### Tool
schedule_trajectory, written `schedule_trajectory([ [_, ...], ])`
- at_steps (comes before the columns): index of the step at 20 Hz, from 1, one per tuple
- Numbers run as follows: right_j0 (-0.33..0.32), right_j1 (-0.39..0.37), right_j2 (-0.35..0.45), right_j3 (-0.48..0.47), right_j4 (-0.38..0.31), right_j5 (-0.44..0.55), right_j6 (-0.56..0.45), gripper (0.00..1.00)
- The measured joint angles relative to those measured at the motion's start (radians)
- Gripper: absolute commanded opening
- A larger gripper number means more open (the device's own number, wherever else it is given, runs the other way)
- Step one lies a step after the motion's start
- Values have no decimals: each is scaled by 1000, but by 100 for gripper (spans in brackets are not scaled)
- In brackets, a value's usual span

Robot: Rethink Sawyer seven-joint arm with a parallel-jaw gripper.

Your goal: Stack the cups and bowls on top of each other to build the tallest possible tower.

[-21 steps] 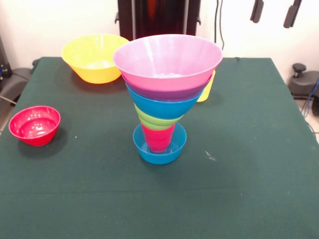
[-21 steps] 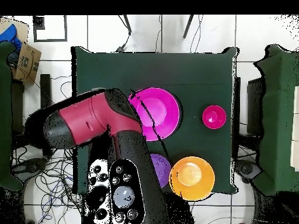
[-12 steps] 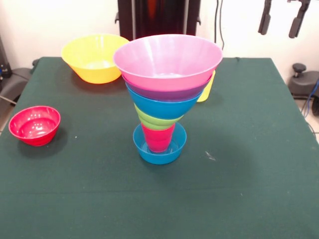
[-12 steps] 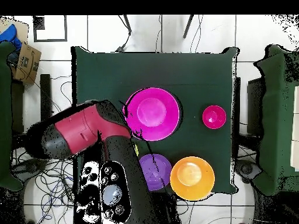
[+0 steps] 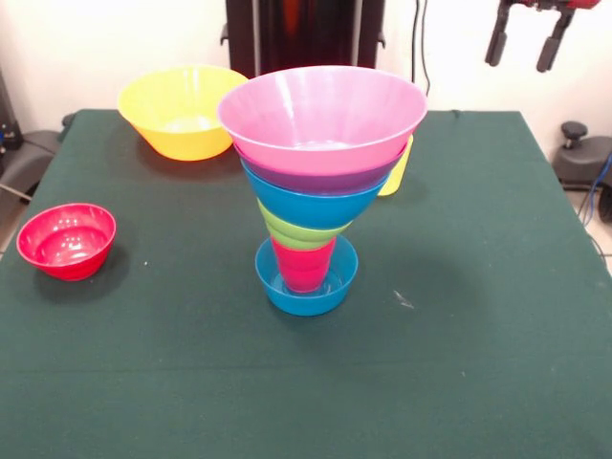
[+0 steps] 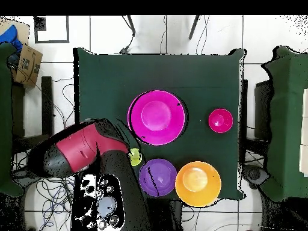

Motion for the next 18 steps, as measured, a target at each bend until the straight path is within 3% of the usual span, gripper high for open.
schedule_trajectory([
  [8,-2,8,-20,55,-28,-45,0,100],
  [18,-1,43,-79,102,-131,-88,0,100],
])
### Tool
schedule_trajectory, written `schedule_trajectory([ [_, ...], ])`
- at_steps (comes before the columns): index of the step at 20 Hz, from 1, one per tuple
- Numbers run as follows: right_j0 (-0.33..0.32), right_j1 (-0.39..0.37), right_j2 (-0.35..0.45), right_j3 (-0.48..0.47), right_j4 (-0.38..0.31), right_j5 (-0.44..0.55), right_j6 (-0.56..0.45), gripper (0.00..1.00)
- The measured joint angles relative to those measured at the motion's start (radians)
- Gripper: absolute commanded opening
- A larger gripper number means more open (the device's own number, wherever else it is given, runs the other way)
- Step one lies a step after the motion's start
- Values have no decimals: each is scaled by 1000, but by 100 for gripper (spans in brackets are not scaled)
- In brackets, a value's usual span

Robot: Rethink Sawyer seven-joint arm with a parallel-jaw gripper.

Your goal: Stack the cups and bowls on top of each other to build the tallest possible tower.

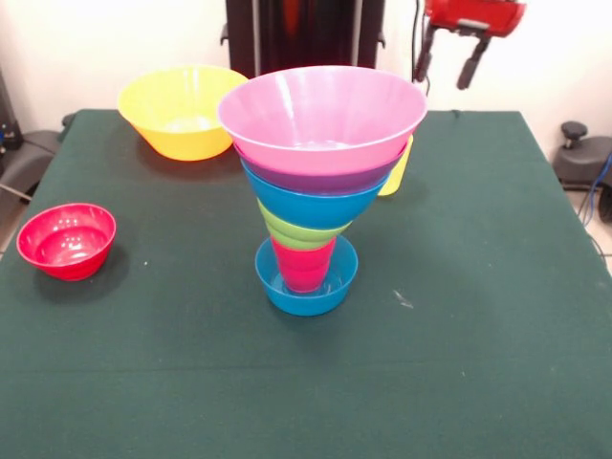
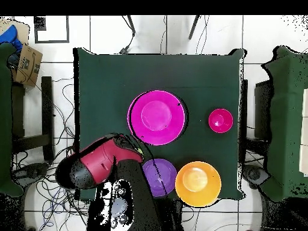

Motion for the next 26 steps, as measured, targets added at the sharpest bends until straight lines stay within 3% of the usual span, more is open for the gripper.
schedule_trajectory([
  [17,-71,80,-62,36,-98,-153,0,100],
  [26,-59,214,-128,34,-197,-228,0,100],
])
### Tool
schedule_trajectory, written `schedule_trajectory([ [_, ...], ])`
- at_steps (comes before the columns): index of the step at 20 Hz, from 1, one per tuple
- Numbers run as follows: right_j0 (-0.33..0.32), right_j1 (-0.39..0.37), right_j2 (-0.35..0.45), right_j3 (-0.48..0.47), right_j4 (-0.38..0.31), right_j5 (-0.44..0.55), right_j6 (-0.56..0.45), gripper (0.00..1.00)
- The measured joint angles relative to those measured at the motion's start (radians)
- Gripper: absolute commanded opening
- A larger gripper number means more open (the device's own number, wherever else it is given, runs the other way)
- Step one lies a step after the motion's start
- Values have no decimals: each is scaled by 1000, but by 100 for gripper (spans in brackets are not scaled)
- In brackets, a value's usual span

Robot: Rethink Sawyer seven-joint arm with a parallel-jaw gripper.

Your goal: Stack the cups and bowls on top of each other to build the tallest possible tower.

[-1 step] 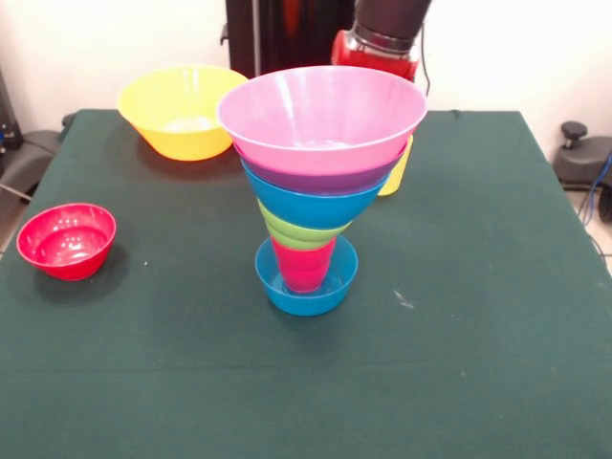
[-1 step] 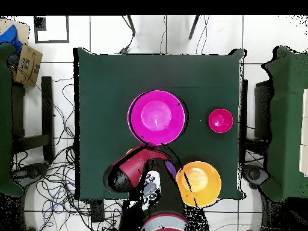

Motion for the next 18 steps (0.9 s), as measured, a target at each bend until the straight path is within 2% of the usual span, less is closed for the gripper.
schedule_trajectory([
  [12,42,58,-51,0,-16,-2,0,100],
  [13,45,62,-51,0,-16,-2,0,0],
  [18,45,61,-51,-1,-16,-2,0,0],
])
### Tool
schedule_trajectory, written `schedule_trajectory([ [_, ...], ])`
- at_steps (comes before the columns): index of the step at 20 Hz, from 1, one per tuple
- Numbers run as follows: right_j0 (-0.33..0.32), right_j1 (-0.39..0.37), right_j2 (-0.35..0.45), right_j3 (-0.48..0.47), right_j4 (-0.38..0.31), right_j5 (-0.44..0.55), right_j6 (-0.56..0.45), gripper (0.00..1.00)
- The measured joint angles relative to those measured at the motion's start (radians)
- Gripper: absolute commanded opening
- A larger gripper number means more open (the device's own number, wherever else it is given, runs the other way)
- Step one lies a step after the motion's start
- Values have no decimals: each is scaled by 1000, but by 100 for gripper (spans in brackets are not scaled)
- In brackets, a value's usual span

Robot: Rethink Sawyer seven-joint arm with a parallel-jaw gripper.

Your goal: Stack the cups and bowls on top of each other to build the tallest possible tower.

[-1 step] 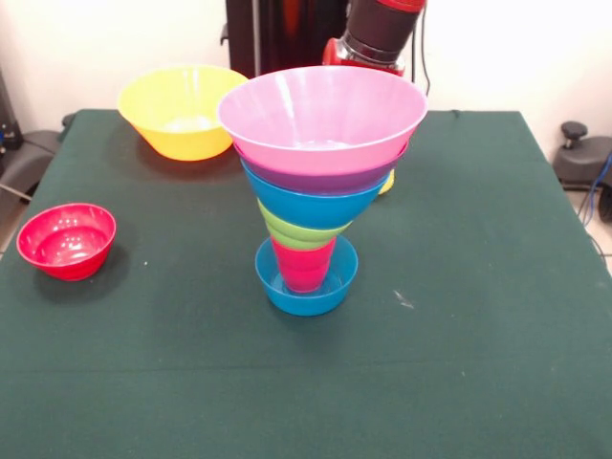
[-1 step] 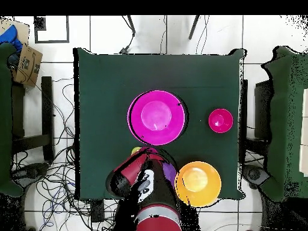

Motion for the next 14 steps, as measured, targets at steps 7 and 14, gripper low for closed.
schedule_trajectory([
  [7,0,2,0,-7,0,0,0,0],
  [14,-5,14,0,-13,0,0,0,0],
])
